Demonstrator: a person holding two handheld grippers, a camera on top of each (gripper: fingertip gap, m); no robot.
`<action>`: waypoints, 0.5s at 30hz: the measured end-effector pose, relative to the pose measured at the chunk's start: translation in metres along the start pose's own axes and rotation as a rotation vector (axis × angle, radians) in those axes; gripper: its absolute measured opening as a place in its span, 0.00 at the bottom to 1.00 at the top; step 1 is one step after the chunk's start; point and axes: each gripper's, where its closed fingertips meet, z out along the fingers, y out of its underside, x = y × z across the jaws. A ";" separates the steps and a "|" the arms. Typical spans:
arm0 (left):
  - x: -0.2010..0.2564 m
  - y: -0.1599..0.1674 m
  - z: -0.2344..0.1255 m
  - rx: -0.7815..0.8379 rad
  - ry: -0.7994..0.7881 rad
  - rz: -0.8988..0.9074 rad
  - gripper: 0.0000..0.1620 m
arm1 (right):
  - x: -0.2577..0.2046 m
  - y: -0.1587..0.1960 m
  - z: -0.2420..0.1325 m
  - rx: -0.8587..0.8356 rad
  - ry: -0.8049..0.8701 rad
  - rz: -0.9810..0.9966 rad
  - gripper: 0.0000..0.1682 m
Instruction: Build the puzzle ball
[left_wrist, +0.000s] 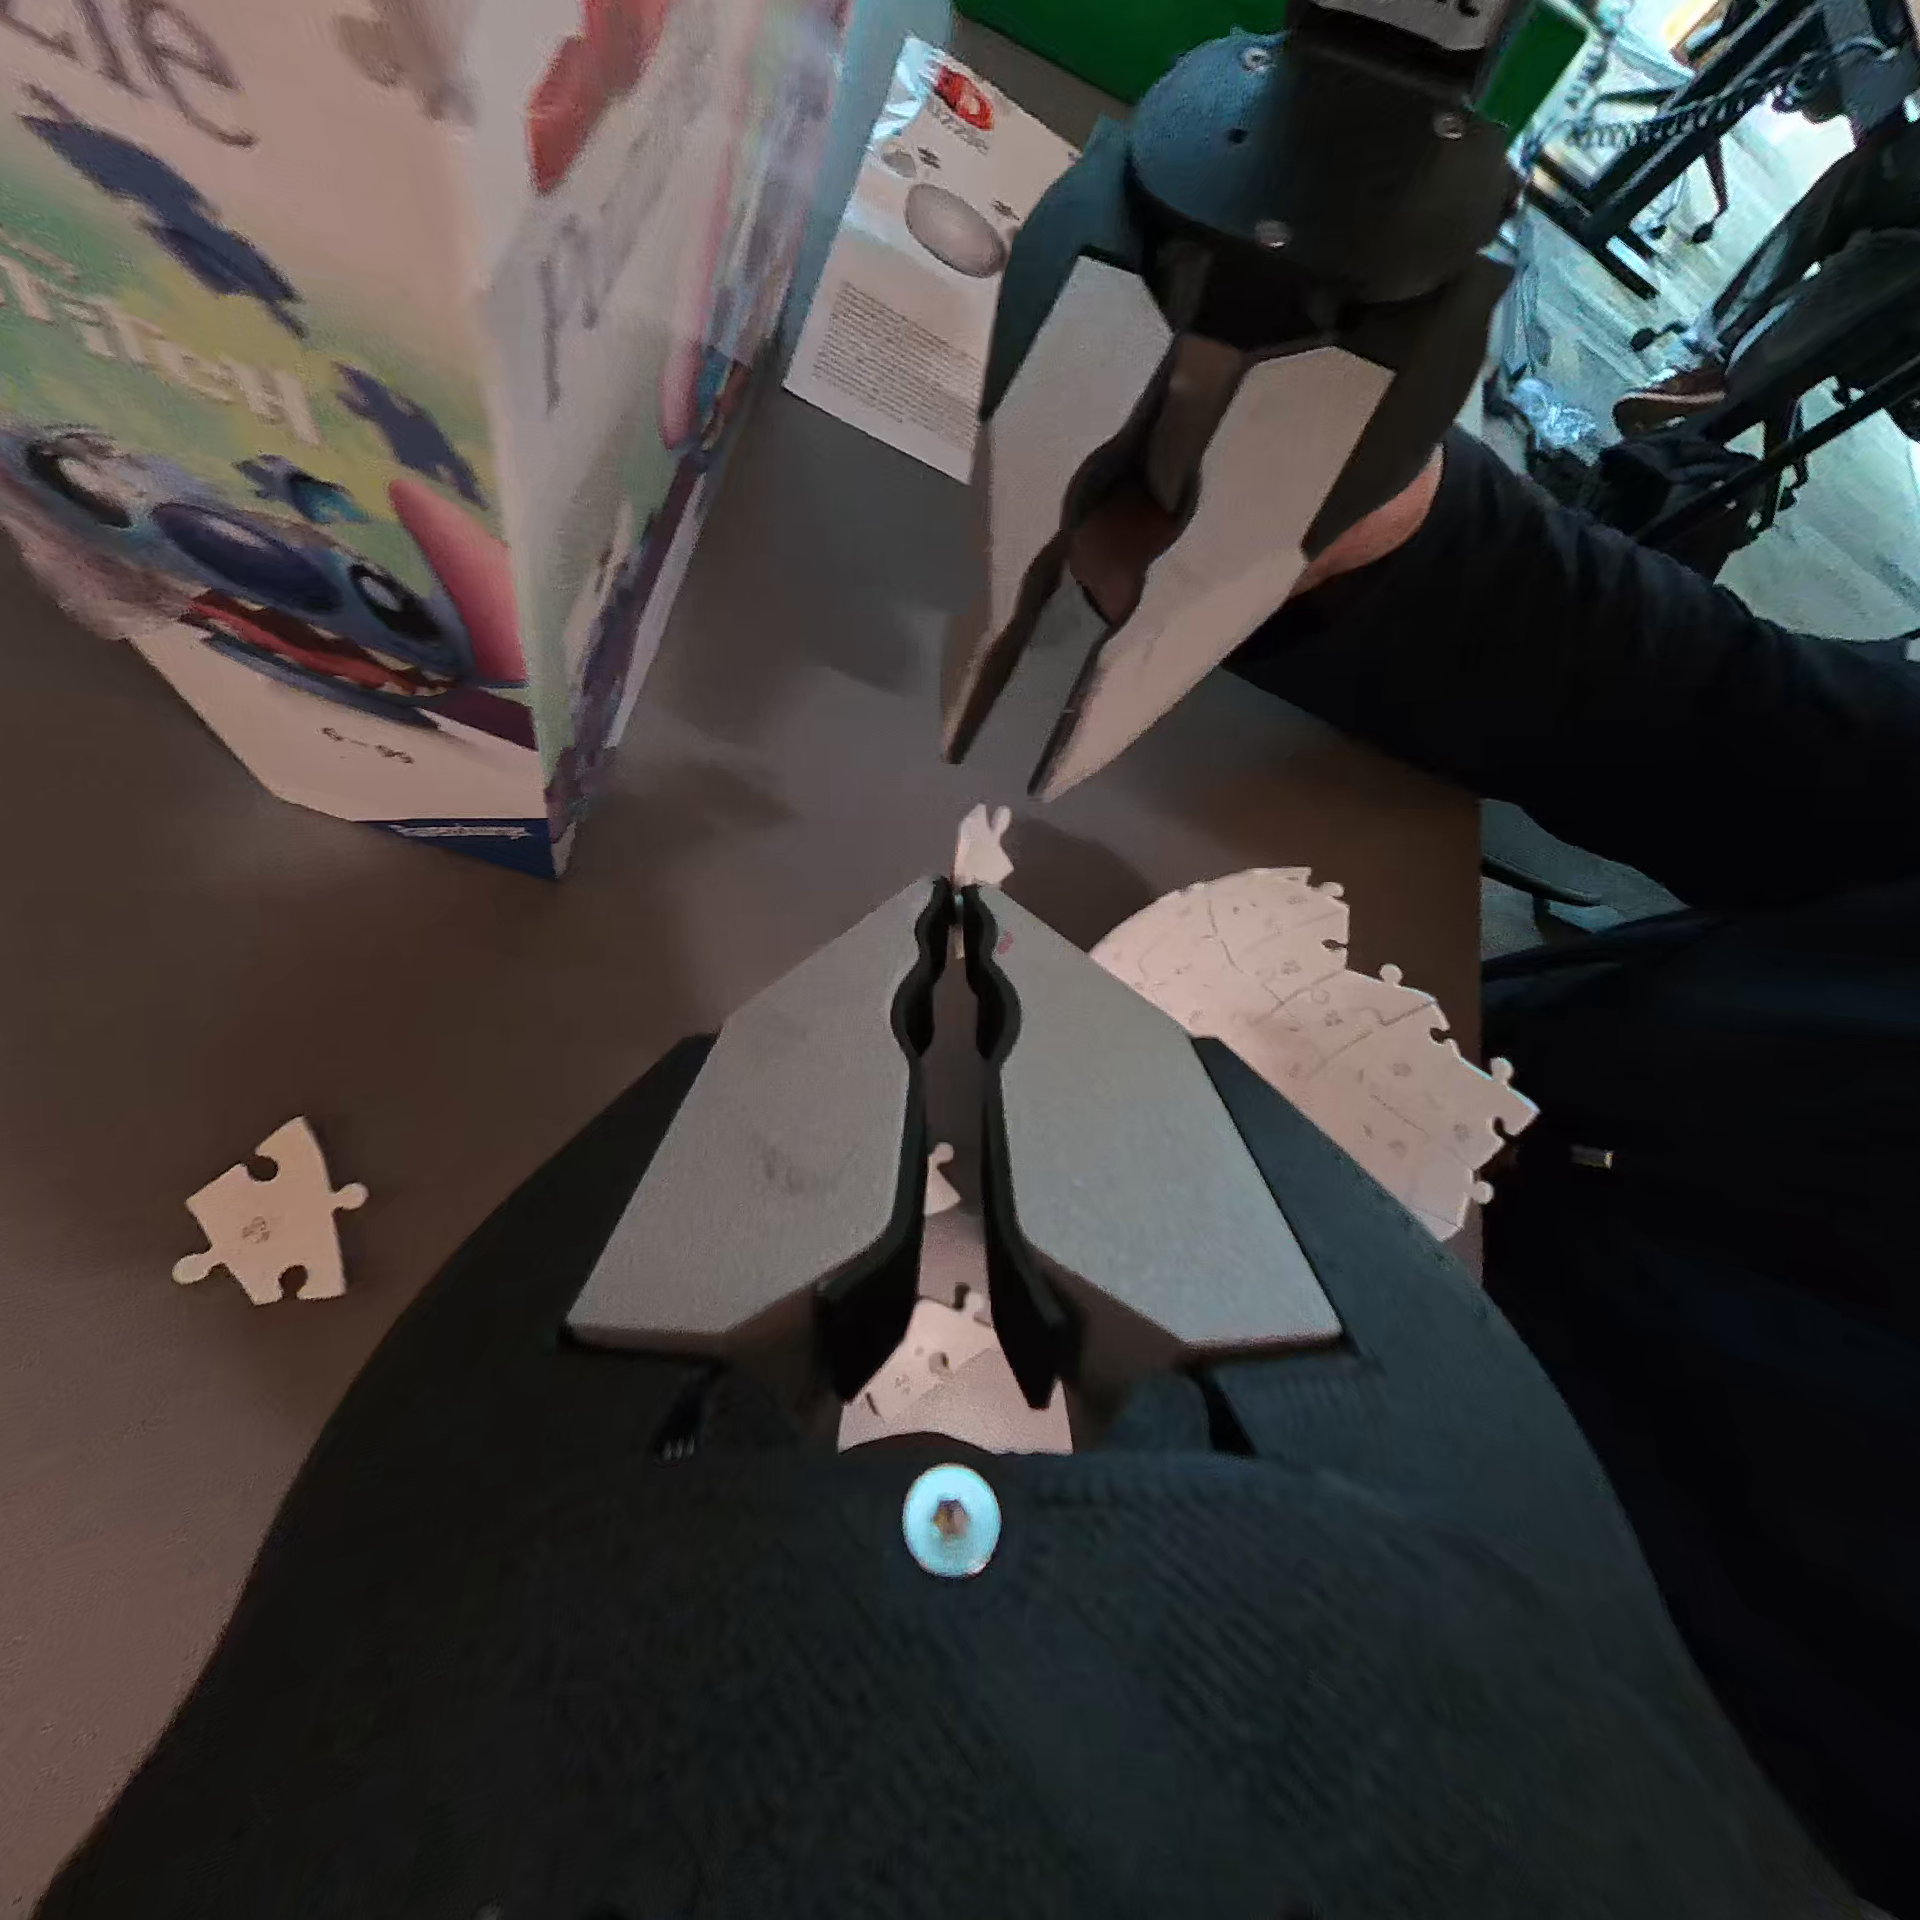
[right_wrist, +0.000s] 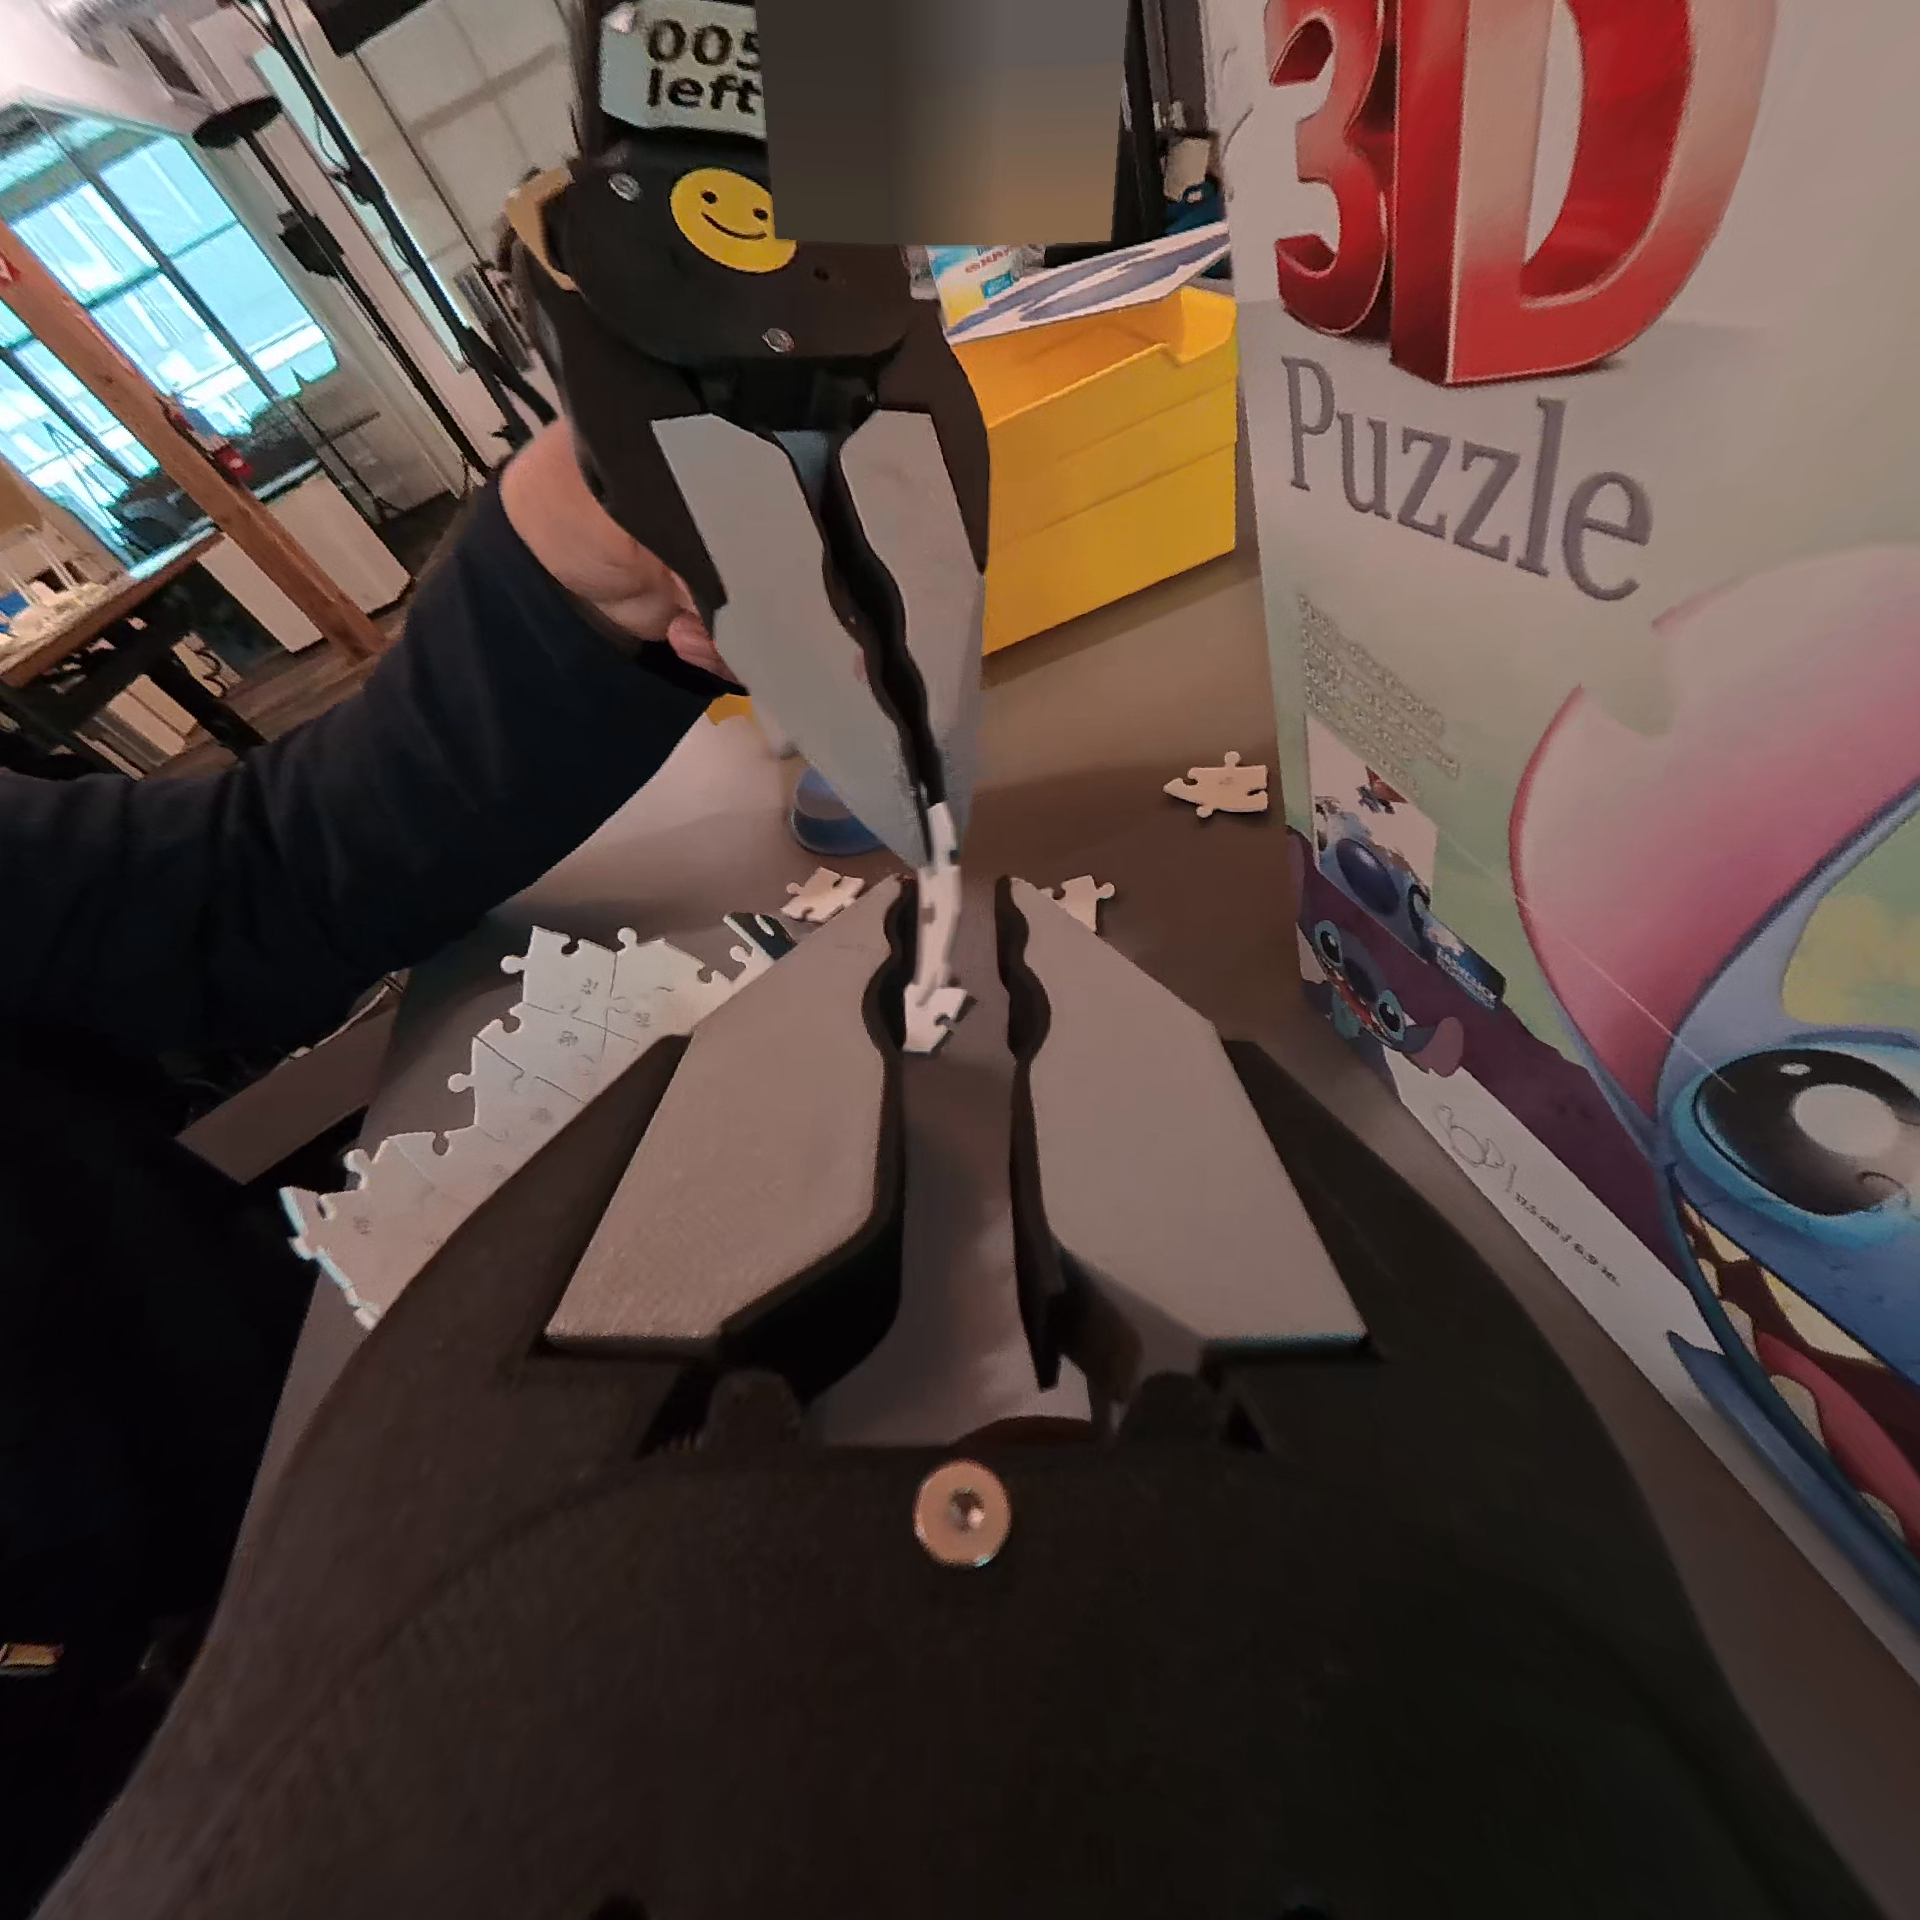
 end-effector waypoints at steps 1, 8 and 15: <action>0.003 0.002 0.001 -0.015 0.001 0.015 0.00 | 0.000 0.002 0.002 -0.012 0.005 -0.008 0.08; 0.010 0.006 0.005 -0.080 -0.065 0.107 0.00 | -0.010 0.018 0.011 -0.107 -0.025 -0.054 0.04; 0.015 0.006 0.001 -0.107 -0.115 0.165 0.00 | -0.019 0.016 0.011 -0.096 -0.070 -0.067 0.00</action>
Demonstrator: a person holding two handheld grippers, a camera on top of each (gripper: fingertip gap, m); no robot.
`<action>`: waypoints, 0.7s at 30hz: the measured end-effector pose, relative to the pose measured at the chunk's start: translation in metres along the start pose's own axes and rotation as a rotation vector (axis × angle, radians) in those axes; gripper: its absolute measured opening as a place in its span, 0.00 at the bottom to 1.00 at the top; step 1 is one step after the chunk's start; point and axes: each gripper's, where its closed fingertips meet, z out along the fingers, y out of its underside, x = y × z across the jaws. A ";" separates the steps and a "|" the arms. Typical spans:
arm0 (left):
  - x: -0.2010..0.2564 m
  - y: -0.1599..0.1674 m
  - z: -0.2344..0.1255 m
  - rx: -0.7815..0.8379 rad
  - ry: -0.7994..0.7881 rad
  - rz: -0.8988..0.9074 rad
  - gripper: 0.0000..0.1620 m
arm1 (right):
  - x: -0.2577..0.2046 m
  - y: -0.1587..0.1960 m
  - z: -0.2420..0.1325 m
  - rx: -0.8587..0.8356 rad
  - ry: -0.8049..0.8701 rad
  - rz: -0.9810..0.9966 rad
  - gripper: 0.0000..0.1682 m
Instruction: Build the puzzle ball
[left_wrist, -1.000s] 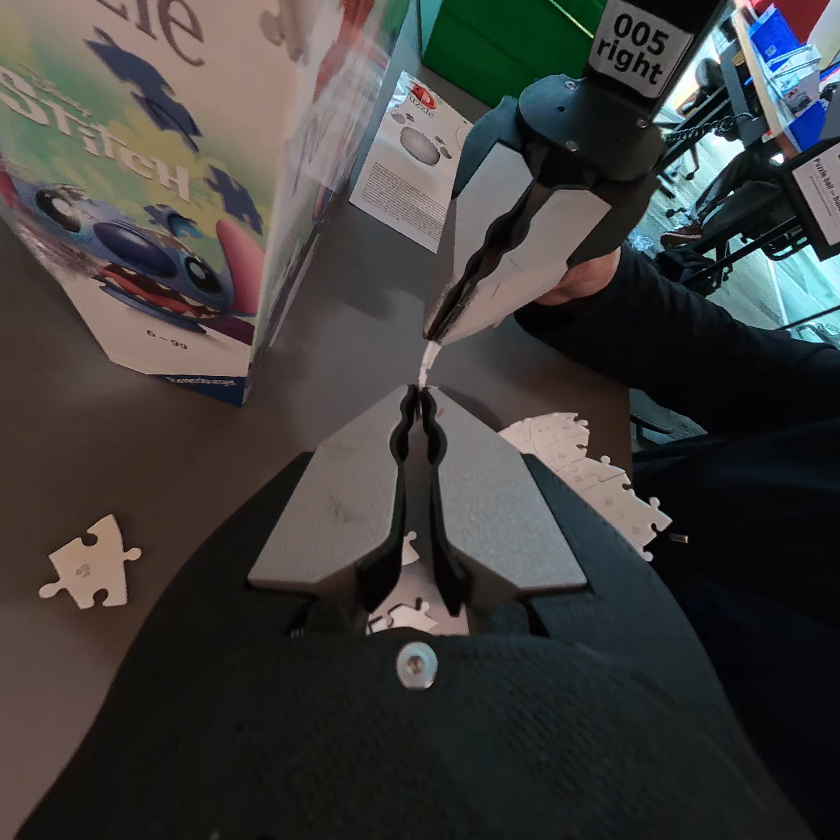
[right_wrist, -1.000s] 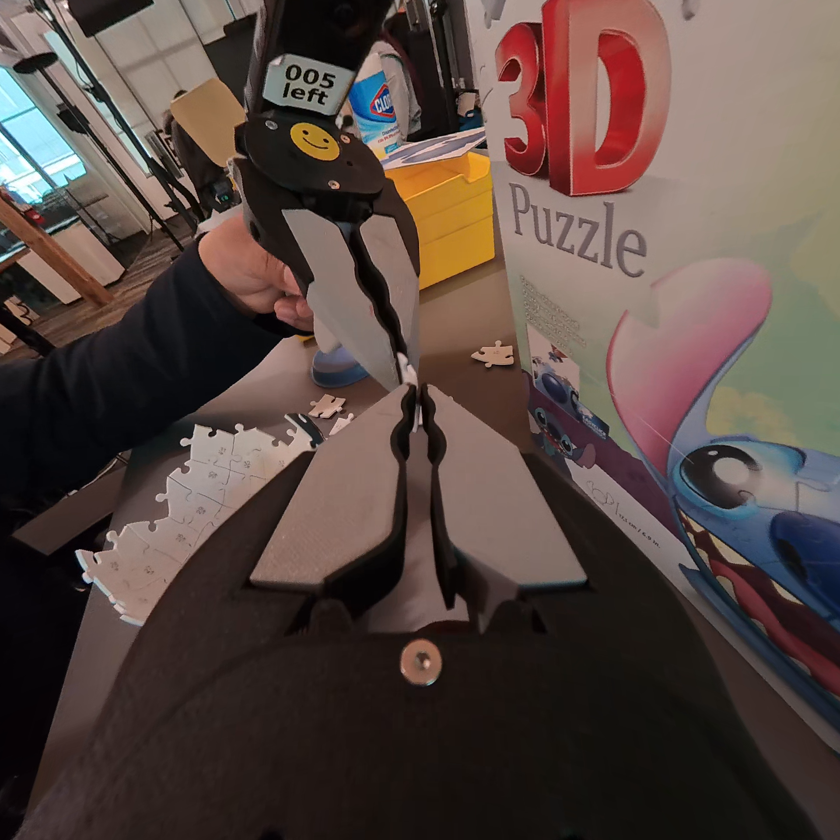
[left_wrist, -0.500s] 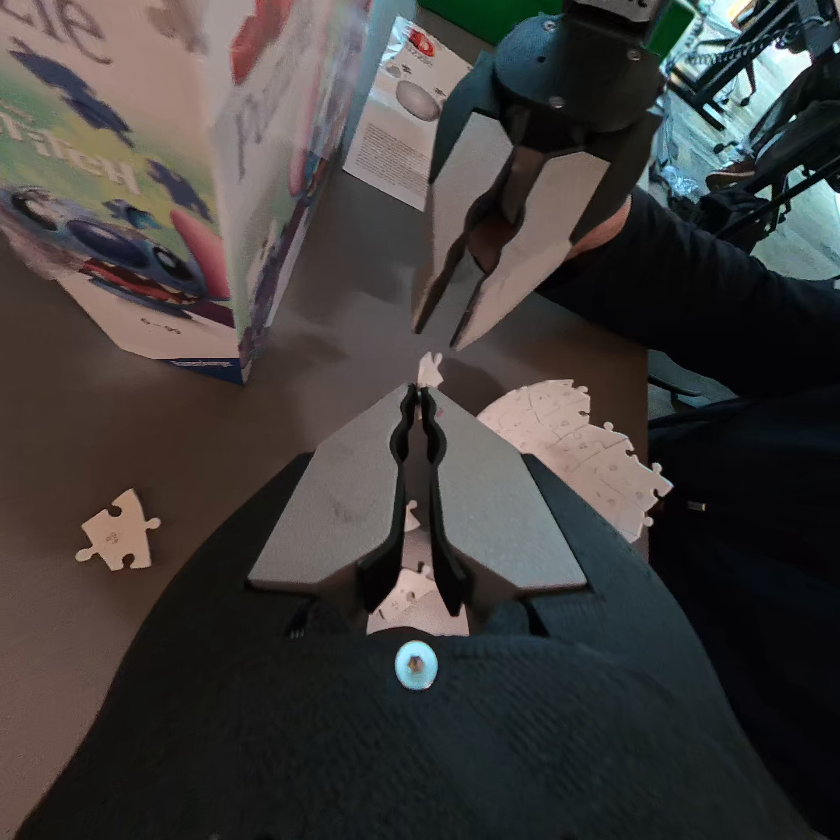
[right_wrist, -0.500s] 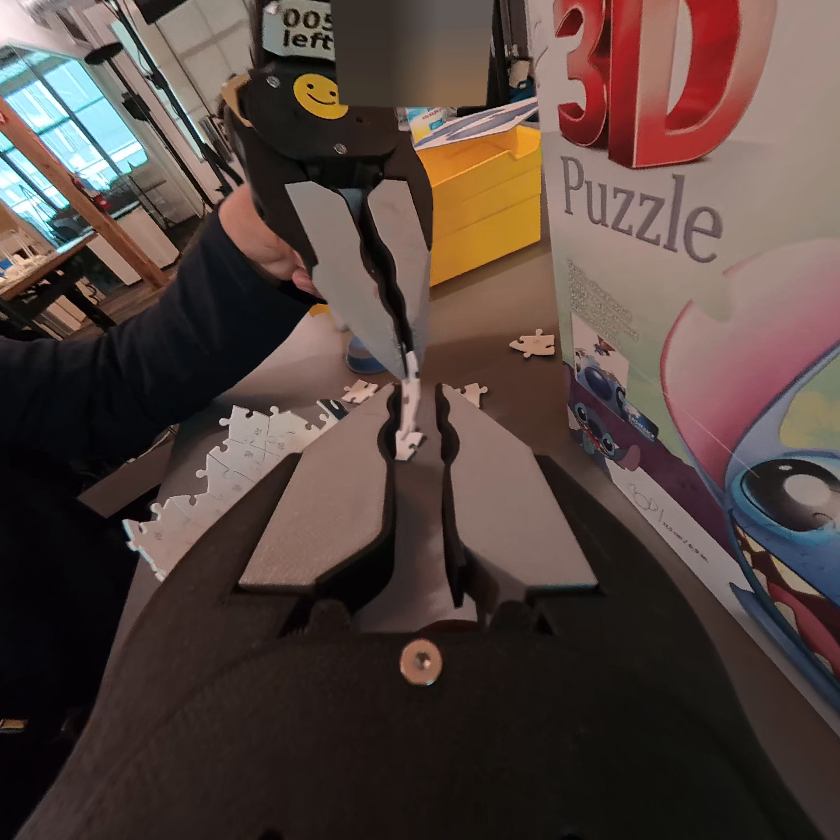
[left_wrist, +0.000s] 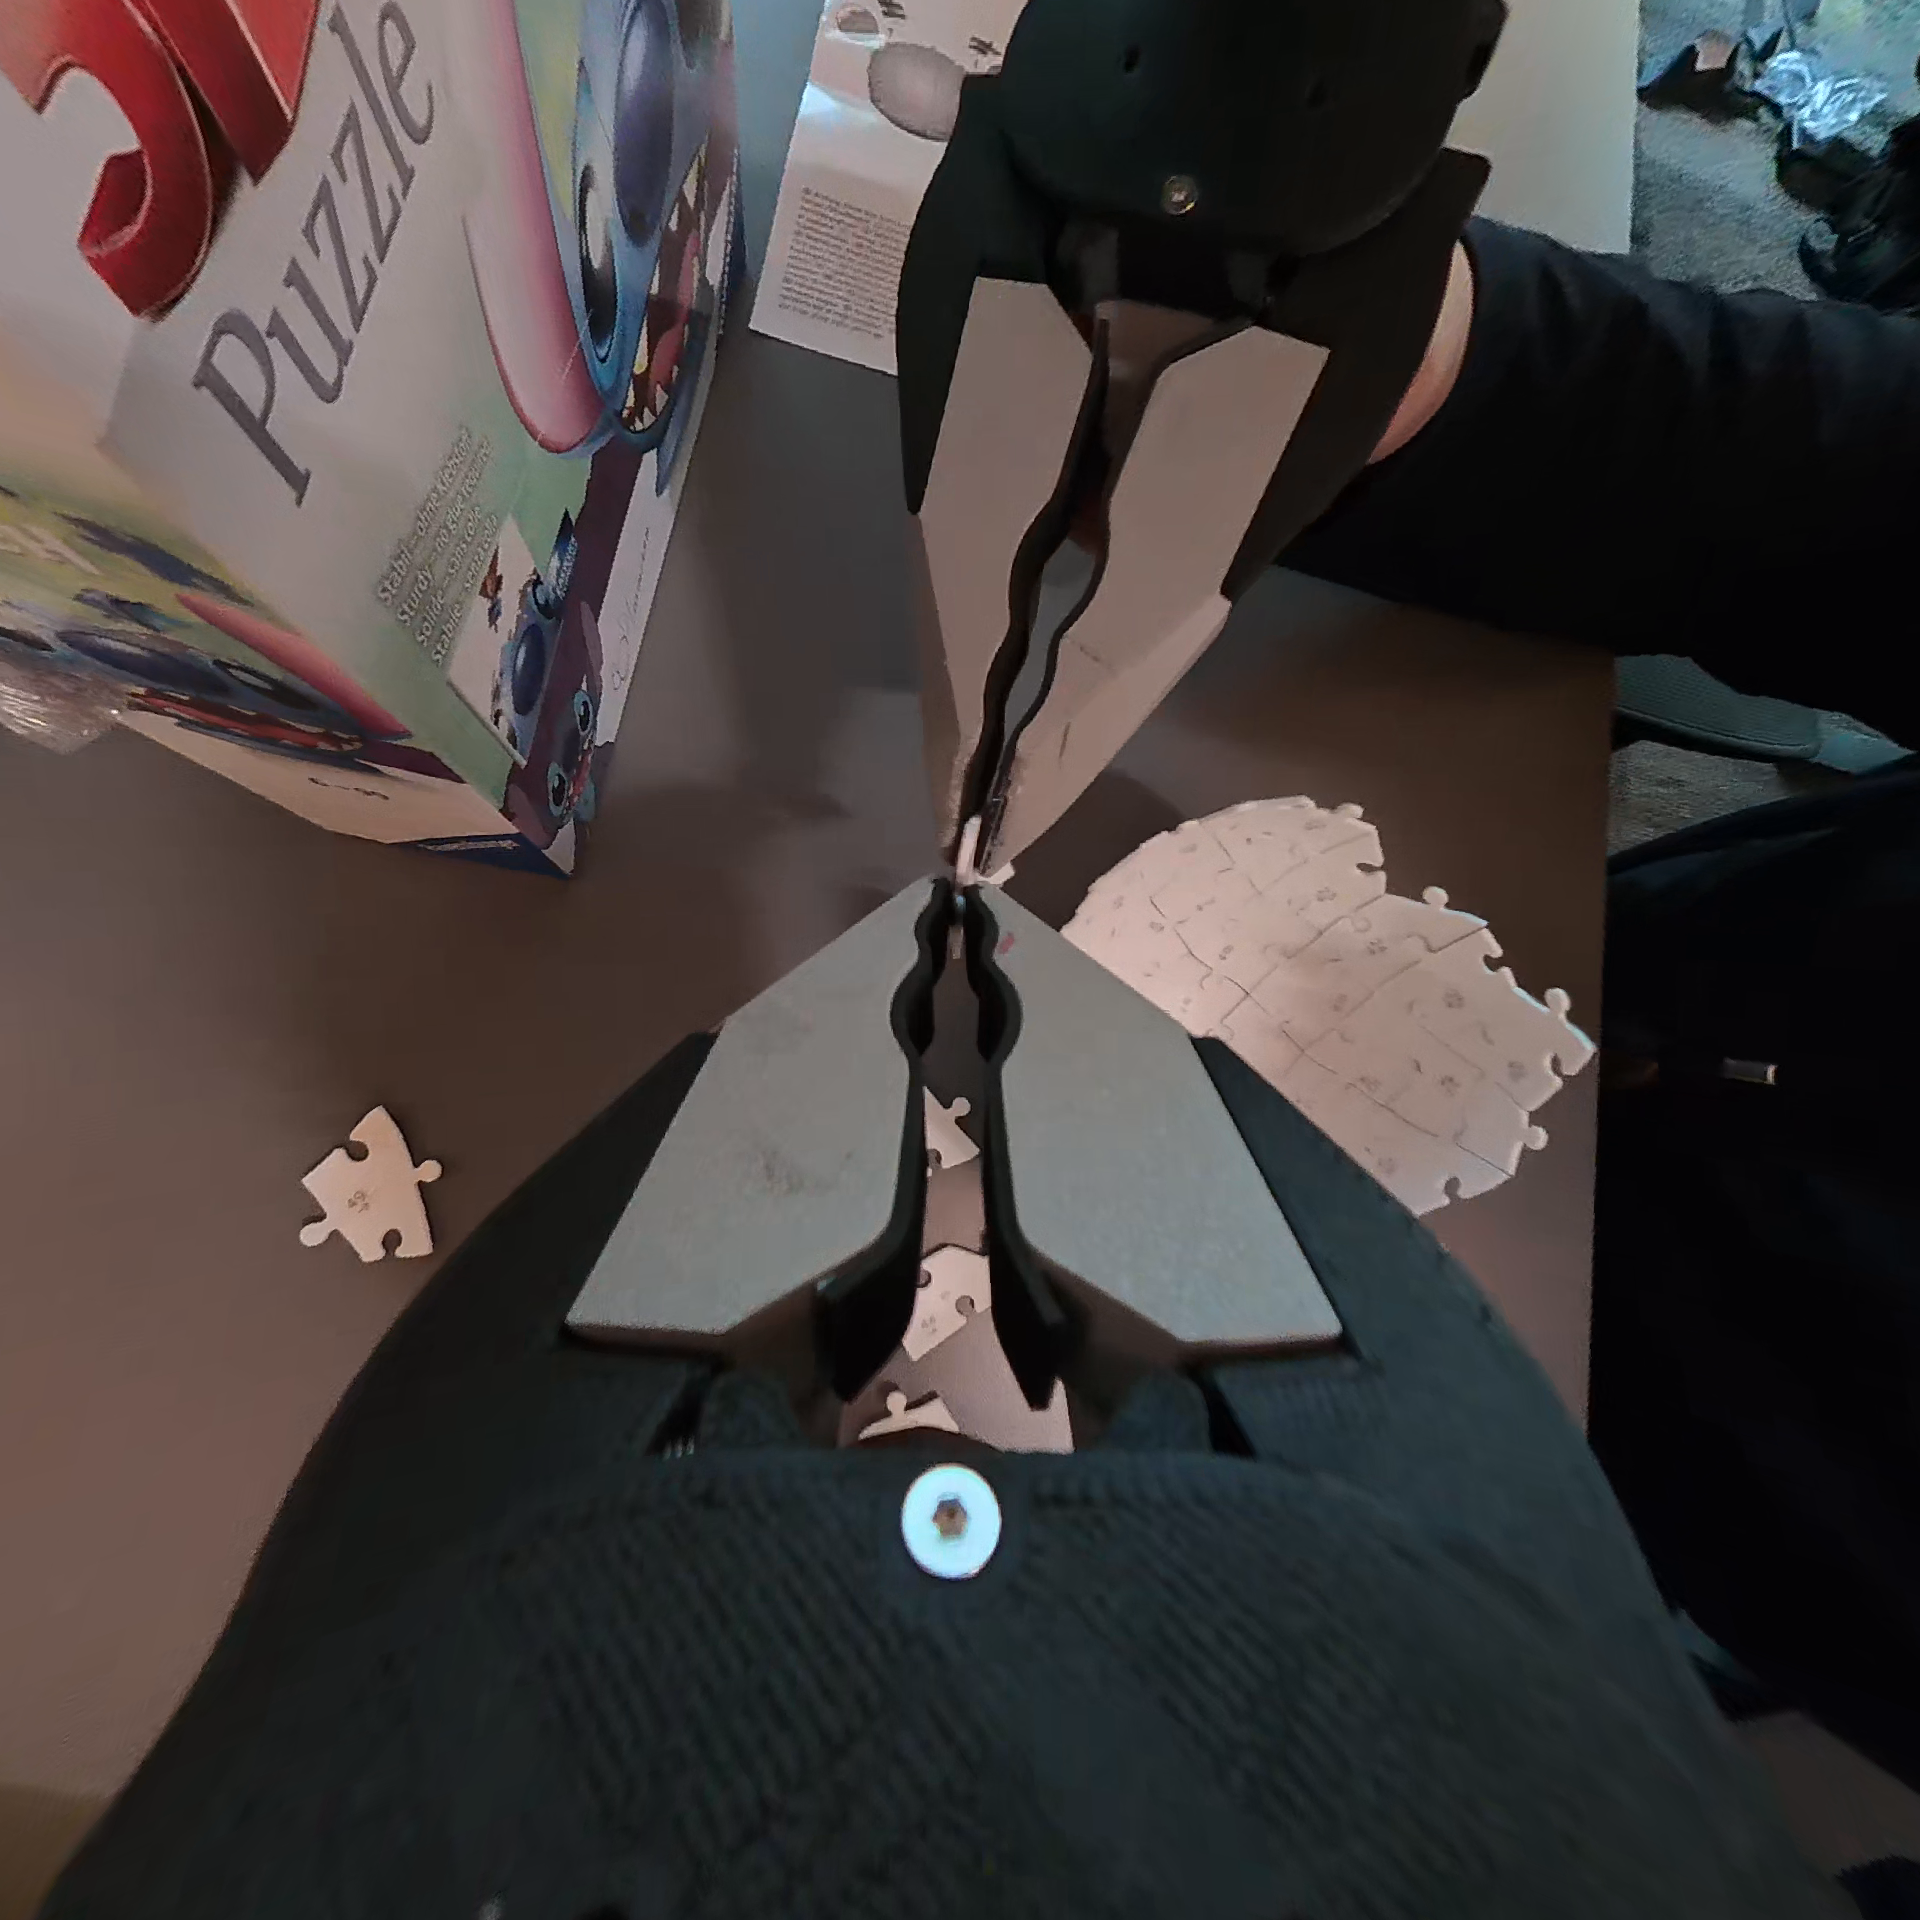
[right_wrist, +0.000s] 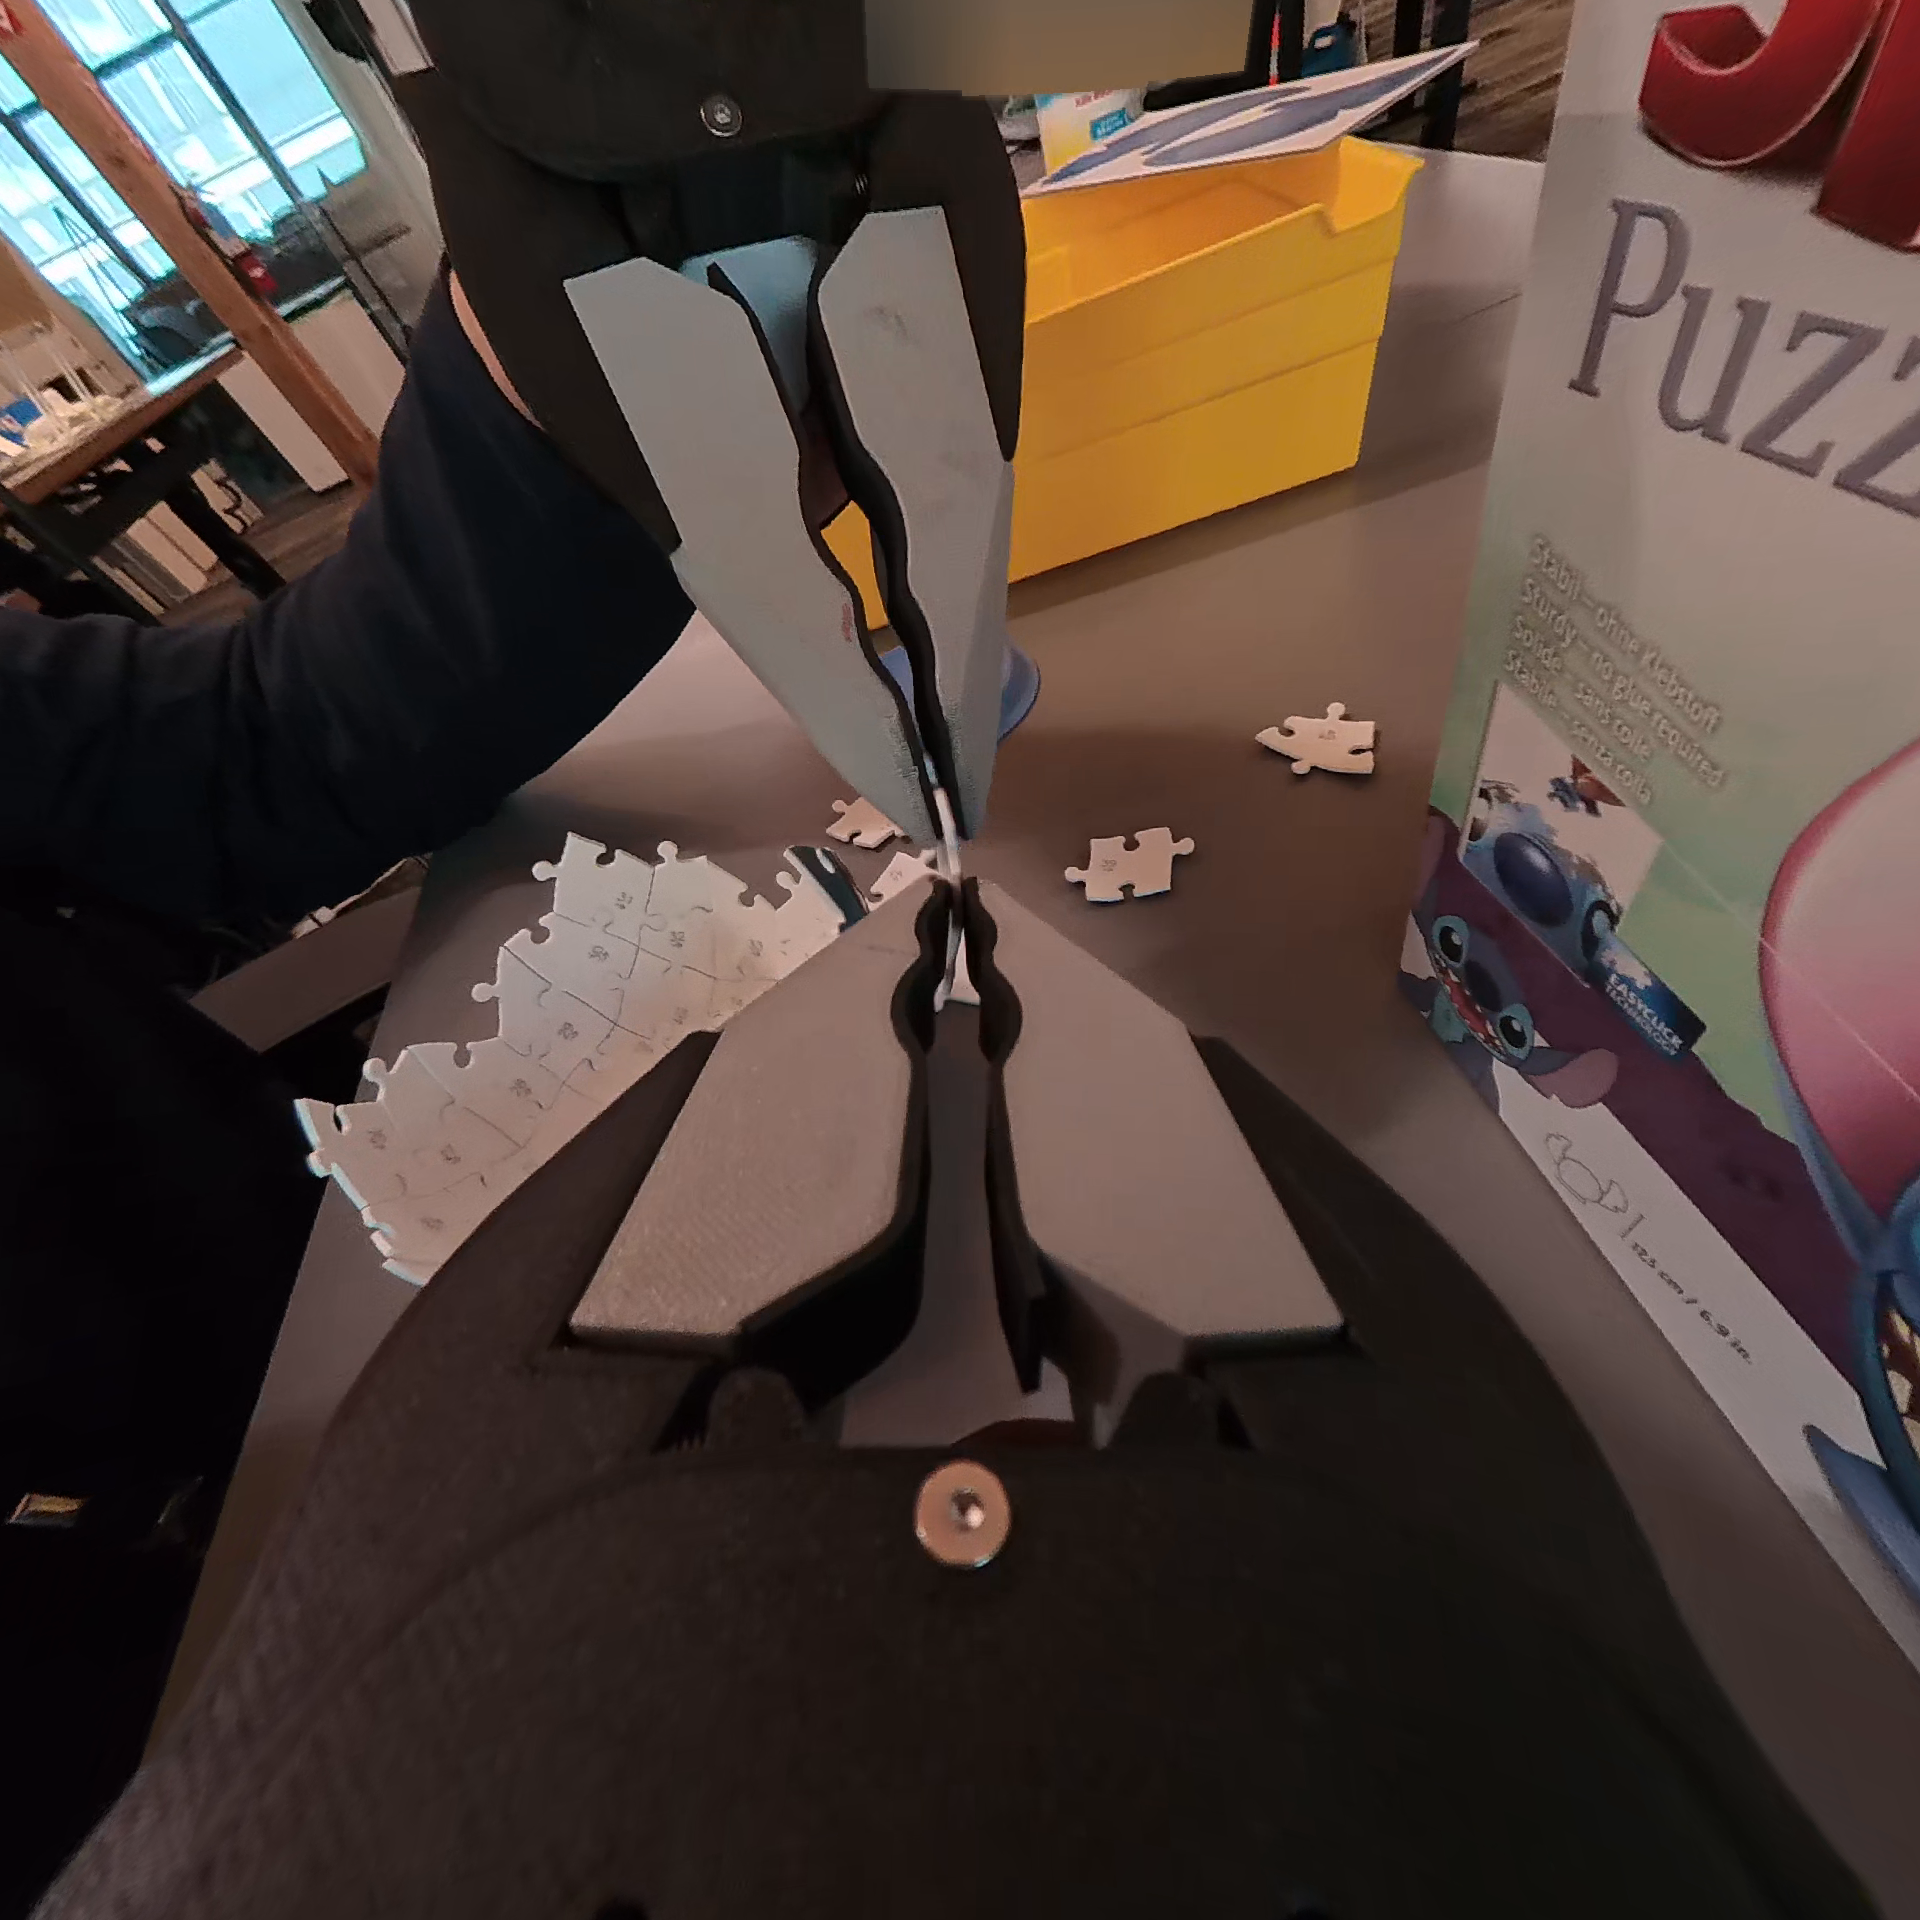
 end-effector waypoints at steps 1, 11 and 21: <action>0.000 -0.001 -0.001 0.003 -0.001 -0.005 0.00 | -0.001 -0.001 0.000 0.009 -0.006 0.003 0.00; 0.016 0.000 -0.004 -0.015 0.057 -0.018 0.00 | -0.017 0.001 -0.003 0.002 -0.090 -0.010 0.00; 0.024 0.008 0.004 -0.112 -0.016 0.061 0.00 | -0.023 0.007 -0.003 -0.044 -0.064 -0.055 0.00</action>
